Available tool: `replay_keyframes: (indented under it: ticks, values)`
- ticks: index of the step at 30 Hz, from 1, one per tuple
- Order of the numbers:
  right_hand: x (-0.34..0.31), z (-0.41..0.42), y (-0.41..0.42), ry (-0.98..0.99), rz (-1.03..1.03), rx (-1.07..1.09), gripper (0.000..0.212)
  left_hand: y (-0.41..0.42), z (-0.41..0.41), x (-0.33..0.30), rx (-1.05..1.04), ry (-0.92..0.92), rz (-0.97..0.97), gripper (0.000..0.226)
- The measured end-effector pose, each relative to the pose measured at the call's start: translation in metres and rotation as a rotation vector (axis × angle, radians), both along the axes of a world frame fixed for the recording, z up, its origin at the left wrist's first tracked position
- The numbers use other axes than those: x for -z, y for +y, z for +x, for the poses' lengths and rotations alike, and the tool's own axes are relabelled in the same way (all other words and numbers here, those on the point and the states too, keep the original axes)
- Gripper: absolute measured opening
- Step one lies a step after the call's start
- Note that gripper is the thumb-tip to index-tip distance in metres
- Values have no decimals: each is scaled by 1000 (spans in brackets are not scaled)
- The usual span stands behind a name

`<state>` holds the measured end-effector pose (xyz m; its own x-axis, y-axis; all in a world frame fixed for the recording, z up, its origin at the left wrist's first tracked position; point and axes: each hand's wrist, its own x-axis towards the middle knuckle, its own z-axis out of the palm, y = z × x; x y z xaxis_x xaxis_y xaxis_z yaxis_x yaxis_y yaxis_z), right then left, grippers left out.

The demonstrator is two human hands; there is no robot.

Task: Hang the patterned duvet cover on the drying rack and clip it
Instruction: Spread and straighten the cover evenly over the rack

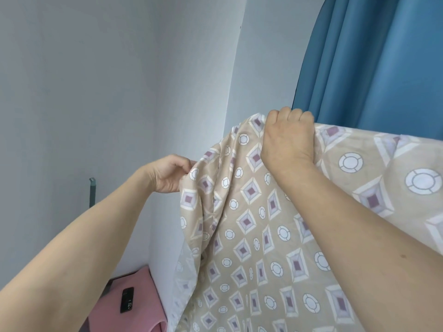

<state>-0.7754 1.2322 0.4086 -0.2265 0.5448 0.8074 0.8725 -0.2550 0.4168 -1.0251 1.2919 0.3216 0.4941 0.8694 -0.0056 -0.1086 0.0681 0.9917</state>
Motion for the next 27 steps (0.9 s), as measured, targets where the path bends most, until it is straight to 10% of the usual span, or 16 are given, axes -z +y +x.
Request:
replay_keyframes:
  ticks: [3, 7, 14, 20, 24, 27]
  values:
    - [2, -5, 1, -6, 1, -3, 31, 2, -2, 4, -49, 289, 52, 36]
    - [2, -7, 2, -16, 13, -4, 30, 26, -9, 10, -642, 734, 199, 15]
    - [1, -10, 2, -26, 12, -12, 30, 37, -13, -6, -1425, 652, 408, 25]
    - [2, -12, -1, -27, 14, -17, 31, 38, -2, -7, -1205, -443, 143, 15]
    - [3, -16, -3, -33, 11, -28, 32, 42, 4, 3, -1364, -368, 230, 9]
    - [2, -15, -4, -25, 10, -27, 32, 39, -1, 10, -1555, 148, 353, 26]
